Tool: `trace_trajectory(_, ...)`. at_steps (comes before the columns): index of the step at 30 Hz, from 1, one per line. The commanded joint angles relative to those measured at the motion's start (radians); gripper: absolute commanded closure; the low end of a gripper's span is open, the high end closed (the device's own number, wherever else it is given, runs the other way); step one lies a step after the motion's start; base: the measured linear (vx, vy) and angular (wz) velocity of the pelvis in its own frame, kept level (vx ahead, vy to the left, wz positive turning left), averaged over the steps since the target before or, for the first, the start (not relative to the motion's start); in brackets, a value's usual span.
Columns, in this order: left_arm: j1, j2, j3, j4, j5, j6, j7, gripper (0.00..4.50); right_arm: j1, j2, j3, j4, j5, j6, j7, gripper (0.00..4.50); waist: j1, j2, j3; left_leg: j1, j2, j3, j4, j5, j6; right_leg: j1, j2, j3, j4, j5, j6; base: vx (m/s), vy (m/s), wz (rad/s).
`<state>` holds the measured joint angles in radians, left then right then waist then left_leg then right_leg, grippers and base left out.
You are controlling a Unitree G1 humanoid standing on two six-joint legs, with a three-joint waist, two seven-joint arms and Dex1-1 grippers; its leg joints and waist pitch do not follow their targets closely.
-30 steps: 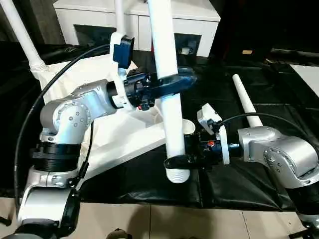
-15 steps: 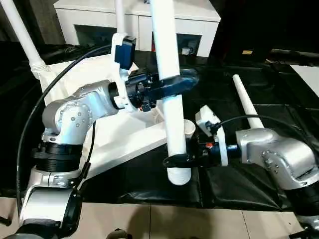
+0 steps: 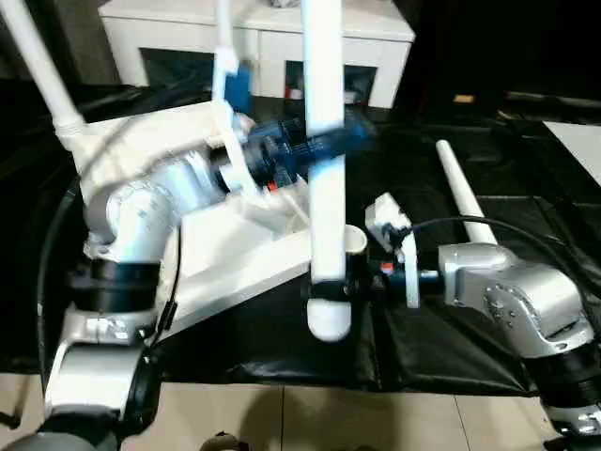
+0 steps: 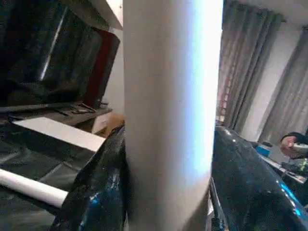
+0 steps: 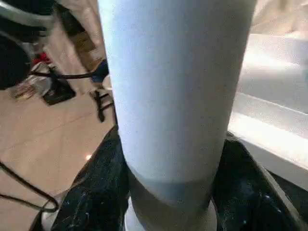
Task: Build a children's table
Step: Pick table leg
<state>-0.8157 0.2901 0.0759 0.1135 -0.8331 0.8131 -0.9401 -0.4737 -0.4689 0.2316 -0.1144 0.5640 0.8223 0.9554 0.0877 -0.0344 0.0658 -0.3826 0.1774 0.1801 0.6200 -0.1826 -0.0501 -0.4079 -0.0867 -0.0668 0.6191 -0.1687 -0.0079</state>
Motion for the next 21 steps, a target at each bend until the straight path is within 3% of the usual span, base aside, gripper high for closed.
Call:
trace_trajectory(1,-0.007,0.001,0.012,-0.001,-0.018,0.015,0.005,1.57,0.003,0.007,-0.060,-0.003,0.001,-0.013,-0.043,2.59,0.002,-0.001,-0.080,0.019,0.045,-0.014,-0.075,-0.143,-0.024,0.055,-0.058,0.046,-0.061,-0.199,-0.196,0.000,0.000,0.00)
trace_trajectory(5,0.008,-0.002,0.023,0.009,0.002,-0.022,0.023,1.16,0.008,0.006,-0.124,-0.008,0.011,-0.016,-0.084,2.60,0.004,0.002,-0.079,0.021,0.045,-0.014,-0.076,-0.150,-0.024,0.055,-0.057,0.045,-0.062,-0.195,-0.198,0.000,0.000,0.00)
trace_trajectory(7,0.012,-0.013,0.043,0.051,0.058,-0.087,0.086,1.08,0.007,0.008,-0.173,0.011,0.000,-0.032,-0.135,2.60,0.006,0.002,-0.079,0.020,0.044,-0.014,-0.076,-0.155,-0.028,0.056,-0.057,0.045,-0.063,-0.195,-0.197,0.000,0.000,0.00)
trace_trajectory(8,0.012,-0.014,0.051,0.071,0.077,-0.103,0.112,0.95,0.006,0.010,-0.190,0.021,-0.008,-0.041,-0.157,2.60,0.004,0.007,-0.079,0.019,0.044,-0.014,-0.076,-0.164,-0.033,0.055,-0.055,0.045,-0.066,-0.200,-0.188,0.000,0.000,0.00)
trace_trajectory(9,0.049,-0.004,0.051,0.089,0.147,-0.153,0.180,0.80,-0.005,0.024,-0.238,0.060,-0.050,-0.083,-0.252,2.60,0.007,0.025,-0.080,0.022,0.041,-0.017,-0.076,-0.177,-0.042,0.055,-0.056,0.044,-0.064,-0.213,-0.181,0.000,0.000,0.00)
trace_trajectory(10,0.063,-0.002,0.055,0.098,0.174,-0.165,0.222,0.80,-0.009,0.031,-0.257,0.076,-0.073,-0.104,-0.296,2.60,0.003,0.030,-0.079,0.021,0.044,-0.019,-0.078,-0.180,-0.049,0.052,-0.057,0.044,-0.069,-0.211,-0.175,0.000,0.000,0.00)
trace_trajectory(11,0.090,-0.002,0.064,0.108,0.215,-0.183,0.293,0.80,-0.014,0.040,-0.280,0.097,-0.110,-0.142,-0.360,2.60,-0.006,0.016,-0.077,0.020,0.042,-0.018,-0.080,-0.196,-0.062,0.052,-0.052,0.042,-0.072,-0.222,-0.163,0.000,0.000,0.00)
trace_trajectory(12,0.131,-0.008,0.082,0.109,0.266,-0.233,0.376,0.80,-0.009,0.046,-0.294,0.106,-0.155,-0.188,-0.420,2.60,-0.004,0.031,-0.079,0.023,0.040,-0.020,-0.079,-0.205,-0.069,0.054,-0.053,0.041,-0.070,-0.236,-0.159,0.000,0.000,0.00)
trace_trajectory(13,0.172,-0.017,0.100,0.098,0.309,-0.272,0.453,0.80,0.003,0.048,-0.293,0.101,-0.199,-0.235,-0.462,2.60,-0.009,0.027,-0.081,0.021,0.036,-0.018,-0.078,-0.203,-0.069,0.057,-0.051,0.041,-0.074,-0.241,-0.147,0.000,0.000,0.00)
trace_trajectory(14,0.215,-0.028,0.115,0.070,0.351,-0.295,0.528,0.80,0.021,0.048,-0.277,0.091,-0.249,-0.298,-0.491,2.60,-0.008,0.029,-0.085,0.021,0.039,-0.020,-0.078,-0.194,-0.069,0.059,-0.052,0.041,-0.071,-0.232,-0.145,0.000,0.000,0.00)
trace_trajectory(15,0.305,-0.045,0.126,0.007,0.445,-0.357,0.651,0.80,0.059,0.043,-0.239,0.063,-0.332,-0.380,-0.533,2.60,-0.012,0.029,-0.088,0.014,0.047,-0.024,-0.079,-0.174,-0.061,0.062,-0.054,0.040,-0.069,-0.191,-0.128,0.000,0.000,0.00)
trace_trajectory(17,0.364,-0.064,0.133,-0.038,0.512,-0.433,0.713,0.80,0.084,0.040,-0.218,0.035,-0.356,-0.362,-0.553,2.60,-0.023,0.031,-0.088,0.012,0.042,-0.021,-0.076,-0.150,-0.030,0.063,-0.047,0.041,-0.071,-0.146,-0.133,0.000,0.000,0.00)
trace_trajectory(18,0.395,-0.076,0.143,-0.073,0.513,-0.403,0.737,0.80,0.099,0.067,-0.236,0.024,-0.336,-0.342,-0.571,2.60,-0.025,0.033,-0.088,0.013,0.042,-0.020,-0.075,-0.150,-0.022,0.061,-0.046,0.040,-0.071,-0.143,-0.141,0.000,0.000,0.00)
trace_trajectory(19,0.446,-0.100,0.144,-0.130,0.553,-0.403,0.790,0.80,0.127,0.121,-0.259,0.001,-0.313,-0.326,-0.610,2.60,-0.027,0.032,-0.086,0.013,0.043,-0.020,-0.078,-0.163,-0.008,0.060,-0.048,0.040,-0.071,-0.152,-0.161,0.000,0.000,0.00)
trace_trajectory(20,0.478,-0.116,0.145,-0.165,0.580,-0.405,0.824,0.80,0.145,0.155,-0.273,-0.013,-0.298,-0.318,-0.635,2.60,-0.028,0.027,-0.083,0.013,0.054,-0.022,-0.083,-0.181,0.002,0.059,-0.053,0.042,-0.074,-0.168,-0.170,0.000,0.000,0.00)
trace_trajectory(21,0.499,-0.125,0.141,-0.188,0.593,-0.402,0.839,0.80,0.156,0.176,-0.278,-0.022,-0.292,-0.314,-0.652,2.60,-0.029,0.023,-0.080,0.015,0.048,-0.020,-0.082,-0.213,0.003,0.053,-0.047,0.038,-0.081,-0.227,-0.162,0.000,0.000,0.00)
